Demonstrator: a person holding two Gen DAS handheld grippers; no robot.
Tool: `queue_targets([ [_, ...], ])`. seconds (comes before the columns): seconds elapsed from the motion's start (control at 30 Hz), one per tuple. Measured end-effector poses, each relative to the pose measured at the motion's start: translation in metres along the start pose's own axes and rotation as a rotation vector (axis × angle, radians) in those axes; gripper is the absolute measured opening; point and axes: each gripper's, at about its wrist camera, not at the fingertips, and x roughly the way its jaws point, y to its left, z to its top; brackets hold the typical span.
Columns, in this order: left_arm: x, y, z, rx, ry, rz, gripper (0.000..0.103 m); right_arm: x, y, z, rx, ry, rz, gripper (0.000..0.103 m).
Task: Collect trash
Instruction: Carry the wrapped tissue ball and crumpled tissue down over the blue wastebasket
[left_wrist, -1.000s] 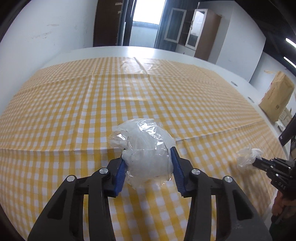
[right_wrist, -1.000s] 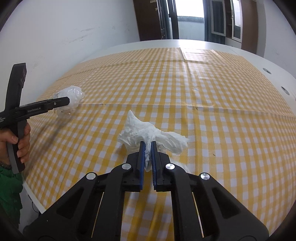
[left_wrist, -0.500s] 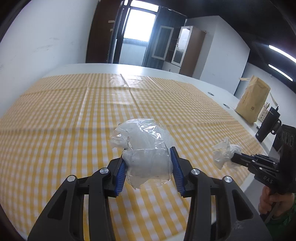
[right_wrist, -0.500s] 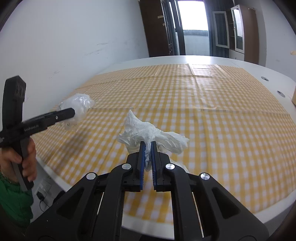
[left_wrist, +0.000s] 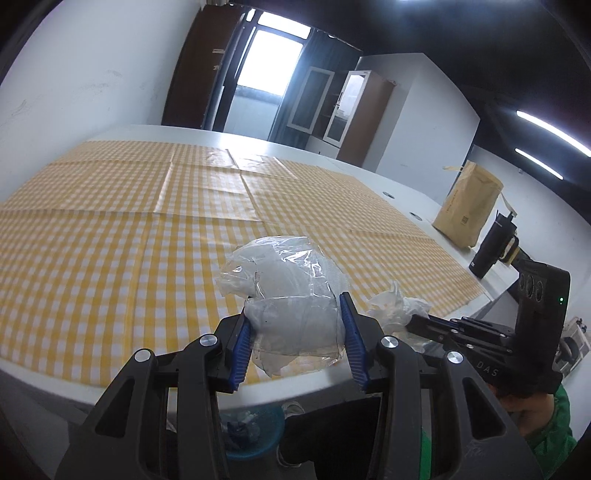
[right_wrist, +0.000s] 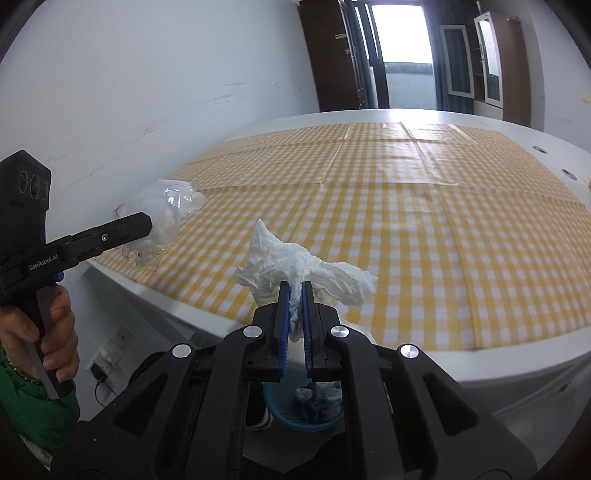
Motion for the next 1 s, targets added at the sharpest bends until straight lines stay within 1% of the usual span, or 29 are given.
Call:
queue_targets([
  [0.17,-0.017,-0.006,-0.023,-0.006,0.0,-0.028,0.042,-0.007,0.009,-0.017,0.001,0.011,0.019,0.006],
  [0.23,-0.019,-0.01,-0.034,0.007,0.018,-0.034,0.042,-0.009,0.016,-0.029,0.0,0.026,0.033,0.006],
  [0.3,-0.016,-0.011,-0.052,0.022,0.055,-0.03,0.042,-0.01,0.021,-0.04,-0.007,0.042,0.04,0.006],
  [0.4,-0.017,-0.012,-0.07,0.025,0.081,-0.039,0.042,-0.01,0.028,-0.056,-0.015,0.069,0.042,0.006],
  [0.67,-0.022,-0.008,-0.099,0.011,0.119,-0.053,0.042,-0.012,0.041,-0.09,-0.019,0.115,0.052,0.006],
  [0.9,-0.013,0.003,-0.127,-0.015,0.172,-0.067,0.042,0.006,0.04,-0.114,-0.008,0.173,0.041,0.006],
  [1.0,-0.005,0.01,-0.137,-0.029,0.198,-0.057,0.042,0.017,0.036,-0.122,0.003,0.198,0.034,0.006],
])
